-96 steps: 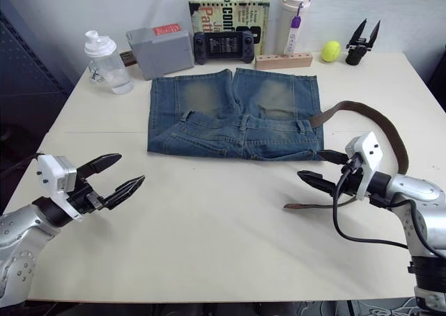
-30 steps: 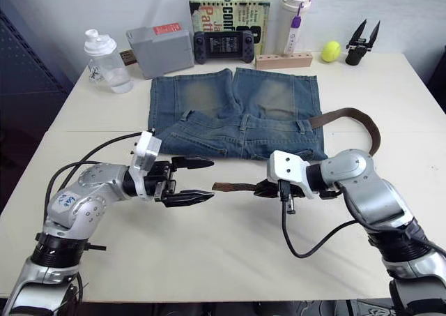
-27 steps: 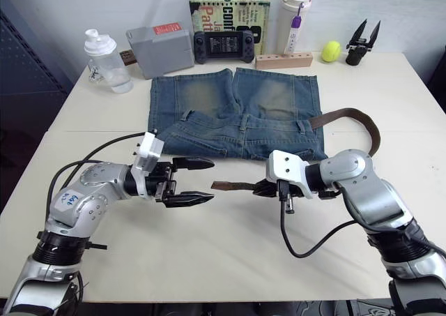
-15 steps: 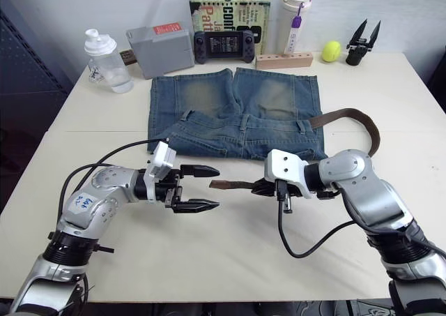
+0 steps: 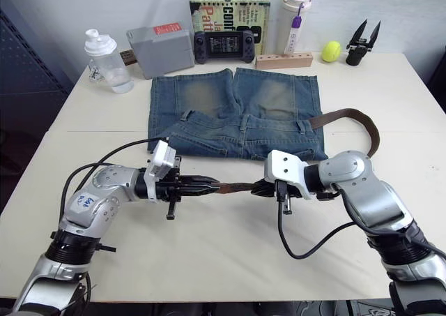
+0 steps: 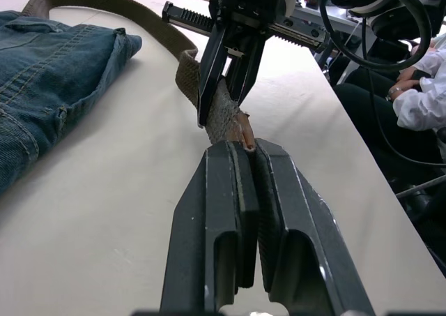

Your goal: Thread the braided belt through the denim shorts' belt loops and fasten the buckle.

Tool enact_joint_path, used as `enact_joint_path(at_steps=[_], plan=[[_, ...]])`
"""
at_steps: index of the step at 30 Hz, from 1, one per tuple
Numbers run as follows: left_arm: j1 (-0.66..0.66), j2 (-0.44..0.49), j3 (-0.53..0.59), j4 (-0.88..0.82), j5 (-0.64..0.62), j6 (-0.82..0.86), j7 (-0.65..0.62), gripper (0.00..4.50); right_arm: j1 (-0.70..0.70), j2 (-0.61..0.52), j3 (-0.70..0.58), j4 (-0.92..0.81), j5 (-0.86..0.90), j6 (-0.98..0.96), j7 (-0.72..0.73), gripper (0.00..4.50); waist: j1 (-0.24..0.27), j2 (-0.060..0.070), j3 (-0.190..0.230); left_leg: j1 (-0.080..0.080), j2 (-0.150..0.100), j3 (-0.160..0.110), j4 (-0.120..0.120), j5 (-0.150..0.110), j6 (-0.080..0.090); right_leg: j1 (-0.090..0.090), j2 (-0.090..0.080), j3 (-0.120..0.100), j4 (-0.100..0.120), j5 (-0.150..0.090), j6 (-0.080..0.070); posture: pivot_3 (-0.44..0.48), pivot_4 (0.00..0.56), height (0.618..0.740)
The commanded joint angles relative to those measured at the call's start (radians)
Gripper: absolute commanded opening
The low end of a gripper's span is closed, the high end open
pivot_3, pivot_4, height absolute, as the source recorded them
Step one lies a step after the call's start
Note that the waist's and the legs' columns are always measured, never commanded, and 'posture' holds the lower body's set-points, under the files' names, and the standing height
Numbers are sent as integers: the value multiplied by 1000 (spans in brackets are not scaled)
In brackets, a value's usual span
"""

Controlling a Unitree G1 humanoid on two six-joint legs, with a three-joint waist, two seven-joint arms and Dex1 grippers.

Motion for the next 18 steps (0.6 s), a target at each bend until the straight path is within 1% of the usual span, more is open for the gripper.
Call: enact_joint_path(at_steps=[1, 2, 5, 6, 7, 8, 9, 10, 11, 13, 14, 16, 17, 18], plan=[[-12, -15, 5, 5, 8, -16, -6, 0, -7, 11, -83, -62, 83, 49, -23, 1146, 0, 0, 0, 0, 0, 0, 0, 0, 0, 0, 0, 0, 0, 0, 0, 0, 150, 726], [-15, -24, 11, 10, 1, -11, -1, 0, -3, 15, -107, -75, 112, 74, -34, 1680, 0, 0, 0, 0, 0, 0, 0, 0, 0, 0, 0, 0, 0, 0, 0, 0, 150, 726], [-16, -63, 54, 22, -50, 35, 36, 0, 12, 43, -251, -127, 259, 205, -111, 3181, 2, 0, 0, 0, 0, 0, 0, 0, 0, 0, 0, 0, 0, 0, 0, 0, 150, 726], [-14, -83, 82, 29, -86, 69, 59, 0, 23, 61, -316, -150, 341, 261, -139, 3394, 3, 0, 0, 0, 0, 0, 1, 0, 0, 0, 0, 0, 0, 0, 0, 0, 150, 726], [-14, -96, 101, 33, -110, 94, 75, 0, 32, 72, -357, -166, 399, 301, -159, 3906, 3, -1, 0, 0, 0, -1, 1, 0, 0, 0, 0, 0, 0, 0, 0, 0, 150, 726], [2, -107, 127, 22, -162, 139, 82, 0, 63, 111, -454, -185, 584, 361, -219, 4376, 2, -1, 0, -1, 0, -1, 2, 0, 0, 0, 0, 0, 1, 0, 0, 0, 150, 726], [13, -113, 145, 11, -195, 172, 86, 0, 84, 139, -522, -199, 716, 405, -265, 4480, 2, -1, 0, -1, 1, -2, 2, 0, 0, 0, 0, 0, 1, 0, 0, 0, 150, 726], [31, -123, 163, -15, -240, 211, 100, 0, 139, 160, -578, -225, 890, 434, -325, 4480, 2, -1, 0, -1, 1, -3, 1, 0, 0, 0, 0, -1, 1, 0, 0, 0, 150, 726], [44, -130, 176, -35, -271, 239, 112, 0, 178, 172, -615, -246, 1012, 455, -374, 4480, 2, -1, 0, -1, 1, -3, 1, 0, 0, 0, 0, -1, 1, 0, 0, 0, 150, 726], [71, -159, 214, -83, -365, 307, 160, 0, 303, 203, -639, -303, 1208, 438, -473, 4480, 0, -1, 0, -1, 1, -3, 0, 0, 1, 0, 0, -1, 1, 0, 0, 0, 150, 726], [82, -186, 241, -105, -435, 343, 203, 0, 375, 229, -629, -324, 1287, 425, -529, 4480, 1, -1, 0, 0, 2, -4, 0, 0, 1, 0, -1, 0, 1, 0, 0, 0, 150, 726], [99, -224, 280, -136, -533, 389, 268, 0, 473, 272, -591, -345, 1391, 396, -630, 4480, 1, -1, 0, 0, 1, -4, 2, -1, 1, 1, -1, 1, 2, 0, 0, 0, 150, 726], [106, -237, 292, -148, -567, 405, 293, 0, 506, 291, -571, -349, 1423, 383, -673, 4480, 1, -2, 0, 0, 1, -4, 3, -1, 1, 1, -1, 2, 2, 0, 1, 0, 150, 726], [115, -249, 302, -162, -594, 417, 323, 0, 522, 338, -529, -343, 1399, 358, -735, 4480, 0, -2, 0, 1, 2, -5, 3, -1, 1, 1, -1, 4, 2, 1, 1, 0, 150, 726]])
